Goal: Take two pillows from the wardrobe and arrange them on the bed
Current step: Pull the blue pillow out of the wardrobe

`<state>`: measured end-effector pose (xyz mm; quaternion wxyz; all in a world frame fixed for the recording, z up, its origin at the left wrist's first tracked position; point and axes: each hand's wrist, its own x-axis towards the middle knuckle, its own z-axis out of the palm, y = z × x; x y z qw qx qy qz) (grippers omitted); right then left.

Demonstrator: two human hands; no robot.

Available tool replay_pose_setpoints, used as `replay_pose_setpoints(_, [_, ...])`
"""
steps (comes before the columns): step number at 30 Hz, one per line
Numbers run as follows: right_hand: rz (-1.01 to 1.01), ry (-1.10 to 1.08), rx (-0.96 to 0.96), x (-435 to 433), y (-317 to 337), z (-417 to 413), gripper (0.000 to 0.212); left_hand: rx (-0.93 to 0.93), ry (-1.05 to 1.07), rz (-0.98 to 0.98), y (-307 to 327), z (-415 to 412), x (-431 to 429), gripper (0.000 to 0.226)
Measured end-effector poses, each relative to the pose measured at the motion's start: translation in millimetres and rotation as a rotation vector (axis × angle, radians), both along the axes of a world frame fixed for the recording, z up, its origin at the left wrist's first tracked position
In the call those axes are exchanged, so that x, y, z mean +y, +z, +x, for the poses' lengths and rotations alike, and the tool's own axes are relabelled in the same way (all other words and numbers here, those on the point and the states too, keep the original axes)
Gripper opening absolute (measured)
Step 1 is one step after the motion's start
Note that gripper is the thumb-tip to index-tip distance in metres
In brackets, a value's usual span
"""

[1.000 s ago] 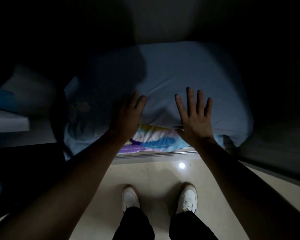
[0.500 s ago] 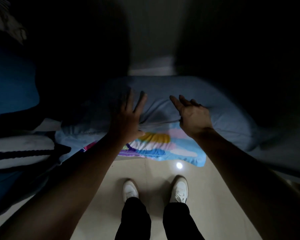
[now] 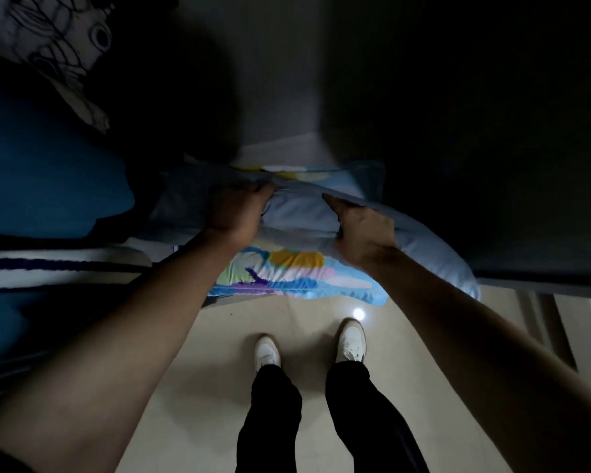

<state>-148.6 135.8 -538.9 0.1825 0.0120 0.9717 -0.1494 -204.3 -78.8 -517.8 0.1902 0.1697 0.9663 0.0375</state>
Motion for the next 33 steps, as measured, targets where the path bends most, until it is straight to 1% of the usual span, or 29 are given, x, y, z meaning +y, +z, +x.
replay_pose_setpoints(4, [0.016, -0.055, -0.078, 4, 36, 49, 0.082, 0.025, -0.079, -0.028, 35, 33, 11, 0.046])
replay_pose_setpoints(8, [0.004, -0.153, -0.105, 7, 74, 110, 0.087, -0.009, -0.176, -0.045, 67, 77, 22, 0.054])
replay_pose_setpoints(11, [0.007, -0.244, -0.097, 12, 114, 163, 0.082, -0.017, -0.302, -0.047, 94, 110, 33, 0.059])
replay_pose_setpoints(13, [0.025, -0.304, -0.097, 16, 145, 200, 0.08, 0.014, -0.385, -0.062, 115, 133, 44, 0.054])
replay_pose_setpoints(15, [0.046, -0.358, -0.112, 22, 178, 237, 0.083, 0.048, -0.463, -0.041, 139, 157, 57, 0.048])
replay_pose_setpoints(17, [0.07, -0.418, -0.117, 29, 209, 275, 0.089, 0.063, -0.561, -0.026, 163, 182, 75, 0.047])
replay_pose_setpoints(19, [0.092, -0.482, -0.124, 40, 239, 313, 0.094, 0.074, -0.653, -0.003, 188, 208, 96, 0.047])
replay_pose_setpoints(22, [0.083, -0.586, -0.128, 66, 277, 366, 0.097, 0.113, -0.741, 0.062, 223, 249, 136, 0.039])
replay_pose_setpoints(24, [0.089, -0.642, -0.116, 90, 299, 401, 0.092, 0.134, -0.794, 0.09, 244, 279, 167, 0.041])
replay_pose_setpoints(27, [0.151, -0.685, -0.09, 129, 325, 455, 0.081, 0.144, -0.857, 0.107, 276, 323, 214, 0.047])
replay_pose_setpoints(33, [0.245, -0.732, -0.011, 218, 370, 559, 0.075, 0.214, -0.933, 0.181, 325, 418, 315, 0.048])
